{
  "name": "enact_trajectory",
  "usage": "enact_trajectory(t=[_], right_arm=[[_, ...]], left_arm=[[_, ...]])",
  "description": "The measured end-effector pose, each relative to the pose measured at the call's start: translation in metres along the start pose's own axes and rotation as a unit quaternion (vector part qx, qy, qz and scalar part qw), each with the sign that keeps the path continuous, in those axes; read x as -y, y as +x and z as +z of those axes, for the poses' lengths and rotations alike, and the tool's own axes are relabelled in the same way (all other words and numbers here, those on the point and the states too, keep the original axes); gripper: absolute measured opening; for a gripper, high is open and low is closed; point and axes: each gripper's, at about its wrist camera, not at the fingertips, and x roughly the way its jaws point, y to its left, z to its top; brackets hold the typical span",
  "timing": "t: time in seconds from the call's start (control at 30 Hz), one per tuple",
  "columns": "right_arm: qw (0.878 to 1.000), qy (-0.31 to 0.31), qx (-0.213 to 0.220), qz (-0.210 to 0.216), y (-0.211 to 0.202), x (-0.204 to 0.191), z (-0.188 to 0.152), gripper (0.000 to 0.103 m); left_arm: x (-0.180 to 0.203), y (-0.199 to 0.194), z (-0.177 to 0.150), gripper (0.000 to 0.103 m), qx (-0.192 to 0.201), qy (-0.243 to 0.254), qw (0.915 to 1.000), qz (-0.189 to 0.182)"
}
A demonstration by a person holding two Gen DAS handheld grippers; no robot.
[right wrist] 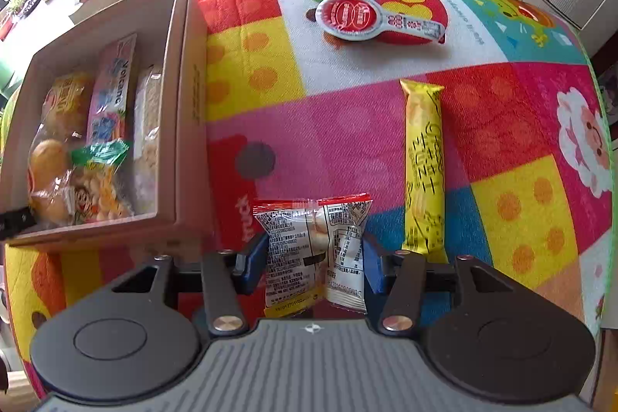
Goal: Organize objects
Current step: 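Grasp the two white snack packets with the right gripper, then carry the white packets into the box and open the right gripper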
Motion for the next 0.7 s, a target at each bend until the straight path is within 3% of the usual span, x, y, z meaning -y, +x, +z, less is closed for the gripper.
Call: enact_trajectory(t=[0.2, 0.37, 0.53, 0.7], right_arm=[[0.999, -0.038, -0.033, 0.009, -0.035, -0.042, -0.045, 0.051], [0.997, -0.055, -0.046, 0.037, -0.072, -0.087, -0.056, 0.051], [0.997, -0.049, 0.003, 0.061, -0.121, -0.121, -0.033, 0.051], [0.995, -0.049, 0.077, 0.040, -0.149, -0.142, 0.023, 0.051]], left_arm=[[-0.001, 0.001, 0.002, 0.014, -0.011, 0.015, 0.9998, -0.009], [-0.003, 0.003, 0.004, 0.015, -0.017, 0.019, 0.9995, -0.018], [-0.004, 0.005, 0.005, 0.016, -0.023, 0.024, 0.9992, -0.022], [-0.006, 0.006, 0.008, 0.017, -0.033, 0.033, 0.9984, -0.032]])
